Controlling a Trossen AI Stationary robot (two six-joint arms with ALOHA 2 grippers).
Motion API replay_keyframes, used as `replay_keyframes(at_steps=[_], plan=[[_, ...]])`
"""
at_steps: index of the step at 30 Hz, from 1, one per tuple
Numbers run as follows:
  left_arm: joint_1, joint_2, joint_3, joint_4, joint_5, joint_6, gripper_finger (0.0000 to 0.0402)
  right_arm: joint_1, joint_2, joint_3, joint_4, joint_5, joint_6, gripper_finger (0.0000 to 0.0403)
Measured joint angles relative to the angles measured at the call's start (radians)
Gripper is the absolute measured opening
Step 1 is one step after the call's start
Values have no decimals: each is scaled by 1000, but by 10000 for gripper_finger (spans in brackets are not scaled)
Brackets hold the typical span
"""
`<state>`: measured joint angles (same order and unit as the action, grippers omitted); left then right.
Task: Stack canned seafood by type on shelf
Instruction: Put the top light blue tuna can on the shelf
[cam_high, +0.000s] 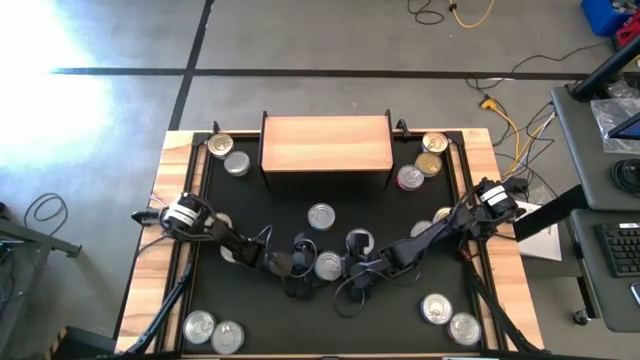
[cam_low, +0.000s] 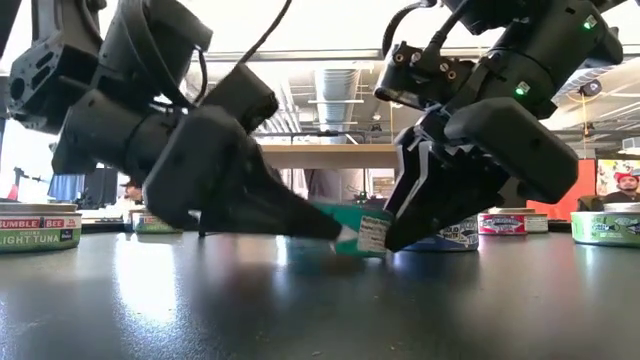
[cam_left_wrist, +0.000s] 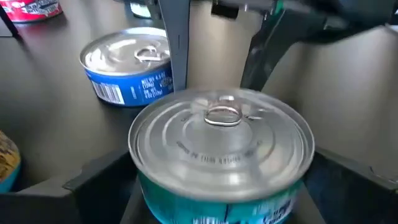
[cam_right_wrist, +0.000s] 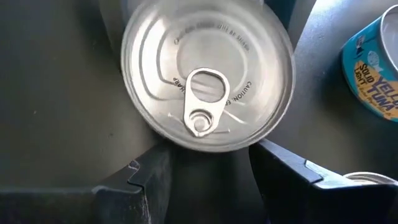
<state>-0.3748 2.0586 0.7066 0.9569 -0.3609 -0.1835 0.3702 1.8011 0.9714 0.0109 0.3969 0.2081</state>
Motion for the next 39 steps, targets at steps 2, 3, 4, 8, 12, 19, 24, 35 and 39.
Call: replay_keyframes(at_steps=[2, 3, 4, 8, 12, 19, 24, 35, 39], plan=[[0, 32, 6, 35, -9, 3, 398, 0, 0, 0, -4, 0, 3, 194], [0, 46, 8, 56, -11, 3, 398, 0, 0, 0, -7, 0, 4, 194], [0, 61, 7, 98, -15, 4, 398, 0, 0, 0, -13, 0, 5, 194], [0, 99, -24, 237, -13, -15, 395, 0, -2, 0, -14, 4, 9, 194], [0, 89, -60, 267, -20, -64, 376, -3, -2, 2, -3, 20, 7, 194], [-15, 15, -98, 241, -60, -75, 367, -5, -15, 35, -40, 31, -23, 194], [-20, -112, -94, 91, -130, -37, 368, -6, -74, 99, -193, 41, -49, 194], [86, -402, -83, -74, -267, 121, 368, -14, -257, 271, -573, 219, -155, 194], [182, -464, -33, -195, -282, 142, 368, -22, -324, 310, -574, 366, -203, 194]])
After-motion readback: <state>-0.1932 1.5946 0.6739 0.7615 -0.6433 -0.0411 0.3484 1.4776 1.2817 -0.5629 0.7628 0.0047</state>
